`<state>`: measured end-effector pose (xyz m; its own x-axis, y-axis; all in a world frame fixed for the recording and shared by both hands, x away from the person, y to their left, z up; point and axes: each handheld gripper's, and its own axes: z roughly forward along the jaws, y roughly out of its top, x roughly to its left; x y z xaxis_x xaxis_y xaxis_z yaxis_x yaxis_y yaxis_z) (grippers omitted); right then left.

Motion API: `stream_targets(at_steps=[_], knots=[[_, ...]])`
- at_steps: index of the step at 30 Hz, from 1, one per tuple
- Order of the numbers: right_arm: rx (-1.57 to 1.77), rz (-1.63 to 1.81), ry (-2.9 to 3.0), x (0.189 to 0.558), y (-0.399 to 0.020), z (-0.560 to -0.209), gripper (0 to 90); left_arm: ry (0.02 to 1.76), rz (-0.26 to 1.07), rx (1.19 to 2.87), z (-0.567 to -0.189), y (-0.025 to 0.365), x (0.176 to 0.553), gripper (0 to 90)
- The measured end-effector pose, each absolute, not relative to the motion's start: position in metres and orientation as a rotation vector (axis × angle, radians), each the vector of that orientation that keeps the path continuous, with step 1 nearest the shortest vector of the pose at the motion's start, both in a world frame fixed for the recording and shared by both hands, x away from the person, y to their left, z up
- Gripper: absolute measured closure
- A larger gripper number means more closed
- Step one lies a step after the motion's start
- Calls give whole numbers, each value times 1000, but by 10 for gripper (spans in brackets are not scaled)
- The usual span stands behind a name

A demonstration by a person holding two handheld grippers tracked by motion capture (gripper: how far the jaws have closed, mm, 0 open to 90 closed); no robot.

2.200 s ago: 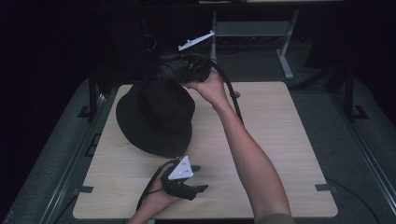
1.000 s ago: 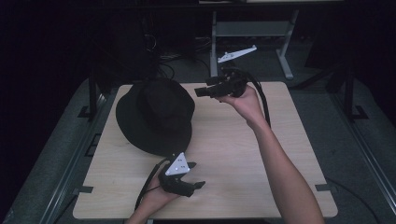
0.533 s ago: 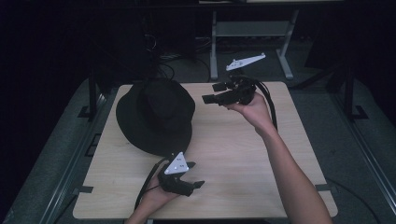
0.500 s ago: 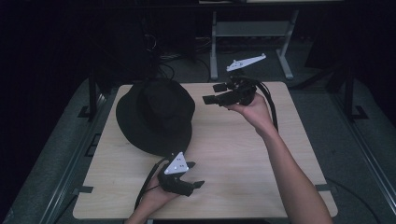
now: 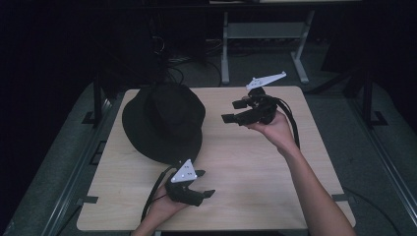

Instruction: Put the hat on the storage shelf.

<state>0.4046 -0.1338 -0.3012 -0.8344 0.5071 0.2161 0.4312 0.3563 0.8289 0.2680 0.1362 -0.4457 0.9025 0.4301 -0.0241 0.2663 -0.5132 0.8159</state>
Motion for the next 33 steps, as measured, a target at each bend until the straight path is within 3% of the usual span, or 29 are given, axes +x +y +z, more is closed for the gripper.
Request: stream_targets(at_steps=[33], knots=[[1044, 1505, 2470, 389, -187, -346, 195, 521, 224, 2126, -445, 139, 268, 249]])
